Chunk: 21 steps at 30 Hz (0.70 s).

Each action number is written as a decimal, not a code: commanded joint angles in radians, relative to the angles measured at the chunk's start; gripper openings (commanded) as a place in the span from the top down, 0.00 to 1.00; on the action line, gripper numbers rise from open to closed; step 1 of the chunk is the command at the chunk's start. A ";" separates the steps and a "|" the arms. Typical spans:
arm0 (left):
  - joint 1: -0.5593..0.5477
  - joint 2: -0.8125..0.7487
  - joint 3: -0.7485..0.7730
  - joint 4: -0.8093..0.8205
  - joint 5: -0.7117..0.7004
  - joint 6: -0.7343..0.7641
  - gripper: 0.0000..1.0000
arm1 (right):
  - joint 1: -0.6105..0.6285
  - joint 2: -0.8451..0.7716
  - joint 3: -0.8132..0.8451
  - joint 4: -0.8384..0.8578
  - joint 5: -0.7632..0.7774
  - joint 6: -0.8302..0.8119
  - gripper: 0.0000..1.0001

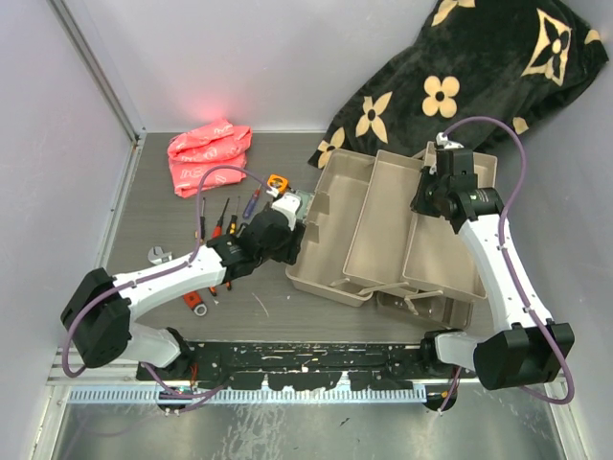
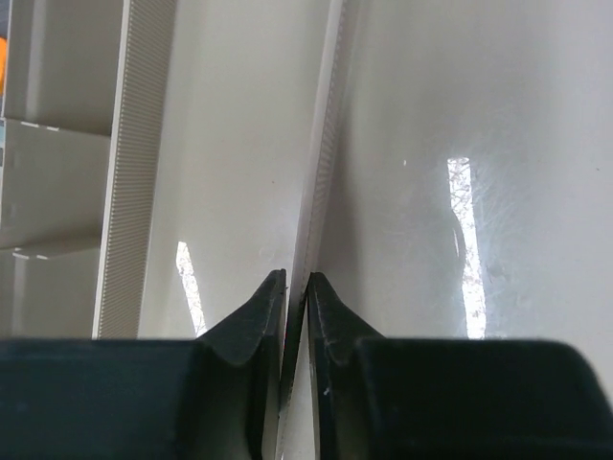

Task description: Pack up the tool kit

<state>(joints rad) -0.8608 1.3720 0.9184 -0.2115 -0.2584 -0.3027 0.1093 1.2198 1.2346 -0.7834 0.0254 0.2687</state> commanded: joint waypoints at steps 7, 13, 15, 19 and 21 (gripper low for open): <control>0.006 0.052 -0.024 0.111 0.146 -0.055 0.42 | 0.024 0.013 0.069 0.051 -0.047 -0.060 0.87; 0.011 -0.032 -0.103 0.114 0.222 -0.100 0.47 | 0.031 0.030 0.075 0.064 -0.072 -0.085 0.87; 0.024 -0.049 -0.116 0.106 0.255 -0.117 0.50 | 0.037 0.033 0.072 0.071 -0.087 -0.091 0.89; 0.030 -0.064 -0.122 0.103 0.301 -0.118 0.65 | 0.066 0.035 0.070 0.077 -0.111 -0.099 0.92; 0.031 -0.070 -0.122 0.101 0.331 -0.118 0.77 | 0.088 0.036 0.071 0.076 -0.115 -0.107 0.92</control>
<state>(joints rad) -0.8368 1.3445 0.7948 -0.1490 -0.0097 -0.4103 0.1383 1.2510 1.2644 -0.7937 0.0395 0.2066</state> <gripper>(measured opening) 0.321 0.186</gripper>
